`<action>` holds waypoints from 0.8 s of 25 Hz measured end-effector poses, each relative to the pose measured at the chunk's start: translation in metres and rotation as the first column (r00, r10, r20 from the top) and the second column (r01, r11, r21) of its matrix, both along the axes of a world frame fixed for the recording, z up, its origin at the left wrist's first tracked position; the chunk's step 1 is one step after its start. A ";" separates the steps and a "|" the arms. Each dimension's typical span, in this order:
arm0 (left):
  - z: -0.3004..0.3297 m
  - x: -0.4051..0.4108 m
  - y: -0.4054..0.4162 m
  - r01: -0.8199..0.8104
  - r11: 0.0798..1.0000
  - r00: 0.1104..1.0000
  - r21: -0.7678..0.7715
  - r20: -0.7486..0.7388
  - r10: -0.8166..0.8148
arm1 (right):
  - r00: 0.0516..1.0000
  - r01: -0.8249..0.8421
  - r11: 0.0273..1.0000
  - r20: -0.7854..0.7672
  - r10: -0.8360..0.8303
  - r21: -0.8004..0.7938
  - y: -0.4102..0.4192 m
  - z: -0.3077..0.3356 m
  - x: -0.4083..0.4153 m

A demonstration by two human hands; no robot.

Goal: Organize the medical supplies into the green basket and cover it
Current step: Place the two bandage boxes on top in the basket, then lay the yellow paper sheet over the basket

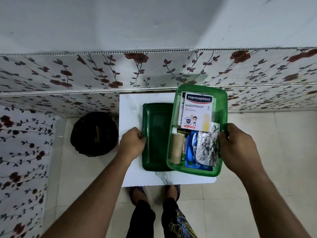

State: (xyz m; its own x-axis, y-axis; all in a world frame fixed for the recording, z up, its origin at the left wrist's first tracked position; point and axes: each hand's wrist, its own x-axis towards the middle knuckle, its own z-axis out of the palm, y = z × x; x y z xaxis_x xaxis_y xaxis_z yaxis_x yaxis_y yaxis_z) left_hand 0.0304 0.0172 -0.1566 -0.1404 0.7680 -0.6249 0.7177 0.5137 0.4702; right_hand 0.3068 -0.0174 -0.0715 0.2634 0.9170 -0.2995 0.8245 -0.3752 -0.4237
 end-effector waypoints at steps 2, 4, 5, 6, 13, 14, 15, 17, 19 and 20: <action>0.014 -0.006 -0.002 -0.051 0.998 0.995 -0.031 0.083 0.053 | 0.999 0.026 0.998 0.021 -0.025 -0.056 -0.007 -0.002 0.009; 0.036 -0.020 -0.006 -0.131 0.991 0.985 0.040 0.120 0.125 | 1.000 0.025 0.995 -0.002 -0.026 -0.095 -0.015 -0.006 0.009; 0.051 -0.031 -0.008 -0.163 0.979 0.984 0.121 0.097 0.152 | 0.999 0.020 0.994 -0.031 -0.023 -0.112 -0.017 -0.008 0.004; 0.066 -0.040 -0.011 -0.182 0.961 0.983 0.208 0.057 0.174 | 0.998 0.011 0.992 -0.060 -0.019 -0.128 -0.019 -0.011 -0.004; 0.126 -0.036 -0.017 0.082 0.875 0.978 0.477 -0.208 0.021 | 0.980 -0.037 0.988 -0.197 0.006 -0.151 -0.004 -0.036 -0.057; 0.128 -0.028 -0.016 0.158 0.863 0.963 0.480 -0.268 -0.028 | 0.976 -0.030 0.987 -0.217 -0.004 -0.155 -0.002 -0.037 -0.059; 0.128 -0.019 -0.016 0.228 0.853 0.944 0.470 -0.323 -0.074 | 0.976 -0.015 0.987 -0.218 -0.019 -0.157 -0.001 -0.037 -0.059; 0.126 0.003 -0.018 0.339 0.832 0.897 0.439 -0.417 -0.146 | 0.983 0.042 0.996 -0.177 -0.055 -0.073 -0.001 -0.030 -0.056; 0.125 0.029 -0.021 0.410 0.819 0.855 0.402 -0.482 -0.192 | 0.950 0.144 0.989 -0.285 -0.126 0.044 -0.002 -0.017 -0.051; 0.125 0.042 -0.023 0.438 0.809 0.836 0.393 -0.508 -0.206 | 0.896 0.195 0.980 -0.414 -0.161 0.041 -0.001 -0.012 -0.048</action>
State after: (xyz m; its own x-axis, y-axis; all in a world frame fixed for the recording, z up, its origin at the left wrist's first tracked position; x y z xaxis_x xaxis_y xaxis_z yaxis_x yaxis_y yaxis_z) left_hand 0.0720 -0.0057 -0.0319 0.0128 0.9942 -0.1064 0.9802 0.0086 0.1979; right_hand 0.2585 -0.0184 -0.0831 0.2954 0.8915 -0.3435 0.4959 -0.4504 -0.7424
